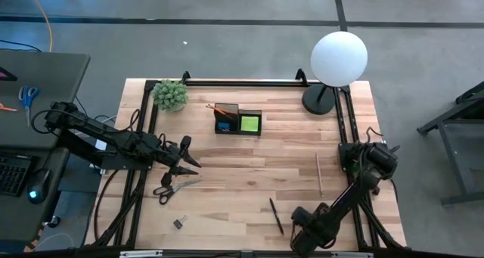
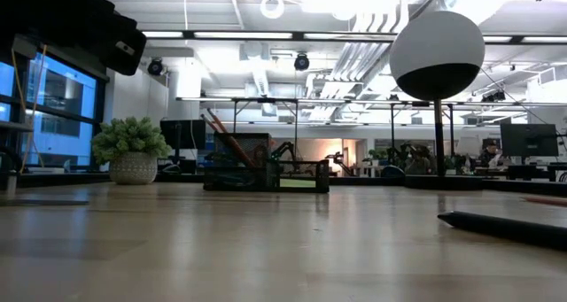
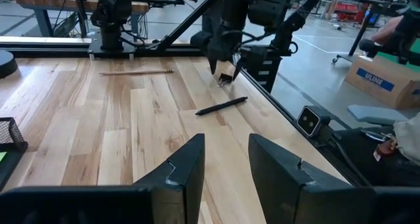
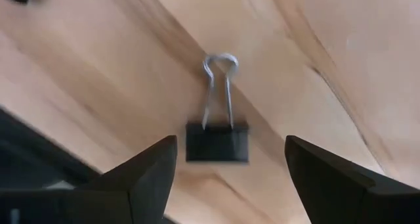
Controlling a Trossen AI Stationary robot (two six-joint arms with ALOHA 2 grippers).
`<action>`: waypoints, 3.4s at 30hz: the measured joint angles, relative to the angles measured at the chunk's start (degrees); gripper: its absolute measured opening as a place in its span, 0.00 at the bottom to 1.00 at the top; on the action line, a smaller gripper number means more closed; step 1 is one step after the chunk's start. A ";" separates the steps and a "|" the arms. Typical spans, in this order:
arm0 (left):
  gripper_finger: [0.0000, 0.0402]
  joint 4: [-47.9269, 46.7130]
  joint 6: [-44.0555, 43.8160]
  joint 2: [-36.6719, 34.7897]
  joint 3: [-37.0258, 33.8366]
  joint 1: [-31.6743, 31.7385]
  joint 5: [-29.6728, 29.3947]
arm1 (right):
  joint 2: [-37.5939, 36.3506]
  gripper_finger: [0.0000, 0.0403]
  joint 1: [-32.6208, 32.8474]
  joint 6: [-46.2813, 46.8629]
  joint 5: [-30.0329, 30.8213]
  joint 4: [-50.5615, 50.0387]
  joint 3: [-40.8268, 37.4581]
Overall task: Pick and place office supplies into organizer
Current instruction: Put the right clip binder into the organizer bin, then put the clip binder into the organizer bin
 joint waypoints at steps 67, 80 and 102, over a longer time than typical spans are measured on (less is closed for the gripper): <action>0.26 0.79 0.02 0.00 0.00 0.02 -0.44 | 3.23 0.32 -55.21 -85.61 25.62 30.62 16.50; 0.26 0.23 -1.60 0.00 0.00 0.02 -0.44 | 3.25 0.51 -56.06 -88.50 26.15 30.92 16.50; 0.26 -2.62 -11.37 0.02 -3.30 0.02 -4.73 | 3.25 0.49 -46.65 -84.83 18.61 28.11 16.44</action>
